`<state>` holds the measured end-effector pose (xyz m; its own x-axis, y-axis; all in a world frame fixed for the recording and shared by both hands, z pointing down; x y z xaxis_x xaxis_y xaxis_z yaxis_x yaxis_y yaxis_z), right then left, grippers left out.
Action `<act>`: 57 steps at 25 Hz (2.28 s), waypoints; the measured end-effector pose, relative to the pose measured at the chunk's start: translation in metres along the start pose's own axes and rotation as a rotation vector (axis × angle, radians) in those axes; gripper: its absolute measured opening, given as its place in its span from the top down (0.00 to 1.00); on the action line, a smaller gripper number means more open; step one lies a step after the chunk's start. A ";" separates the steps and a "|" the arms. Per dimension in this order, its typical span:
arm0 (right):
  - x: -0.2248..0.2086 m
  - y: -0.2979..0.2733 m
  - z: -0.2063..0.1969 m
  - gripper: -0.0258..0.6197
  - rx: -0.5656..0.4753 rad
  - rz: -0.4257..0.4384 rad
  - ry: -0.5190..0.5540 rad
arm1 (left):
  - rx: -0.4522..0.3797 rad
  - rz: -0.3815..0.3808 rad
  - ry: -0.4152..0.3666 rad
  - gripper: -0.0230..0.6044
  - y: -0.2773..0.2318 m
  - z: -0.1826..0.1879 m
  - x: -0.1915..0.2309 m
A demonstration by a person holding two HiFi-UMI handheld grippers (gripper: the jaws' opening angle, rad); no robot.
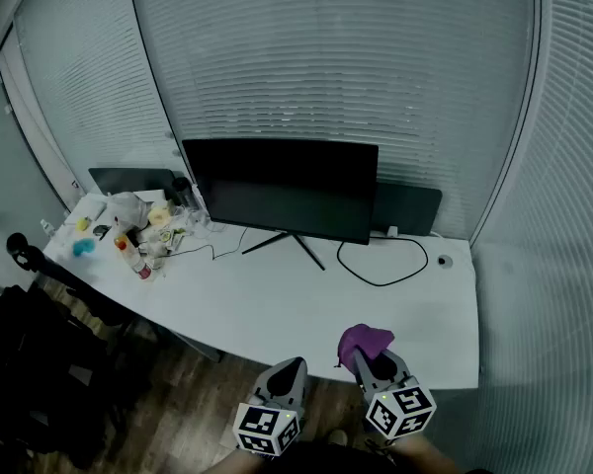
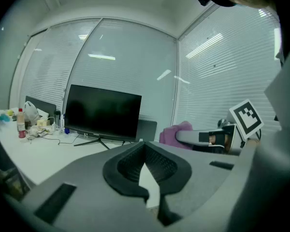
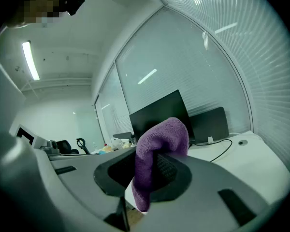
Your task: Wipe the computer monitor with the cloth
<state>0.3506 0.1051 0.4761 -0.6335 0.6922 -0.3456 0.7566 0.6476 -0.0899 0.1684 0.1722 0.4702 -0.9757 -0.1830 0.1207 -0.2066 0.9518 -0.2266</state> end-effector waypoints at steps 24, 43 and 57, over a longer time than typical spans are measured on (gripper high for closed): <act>-0.032 -0.003 0.004 0.84 -0.018 -0.028 -0.040 | 0.042 -0.043 -0.024 0.95 -0.035 0.001 -0.014; -0.037 -0.050 0.008 0.84 -0.022 -0.087 -0.054 | 0.066 -0.103 -0.033 0.95 -0.068 0.009 0.027; 0.004 -0.147 0.005 0.84 -0.050 -0.244 -0.038 | 0.044 -0.231 -0.035 0.95 -0.103 0.036 0.152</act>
<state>0.2372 0.0111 0.4836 -0.7893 0.5014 -0.3544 0.5724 0.8098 -0.1289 0.0389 0.0375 0.4769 -0.9038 -0.4039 0.1413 -0.4270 0.8721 -0.2389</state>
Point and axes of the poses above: the fingertips, and each gripper's own axes: y backward along the fingers, x to its left, z out of its top, the point moved 8 cm from there along y, backward along the fingers, and after that the axes turned 4 degrees about z, right-handed, at the moved point
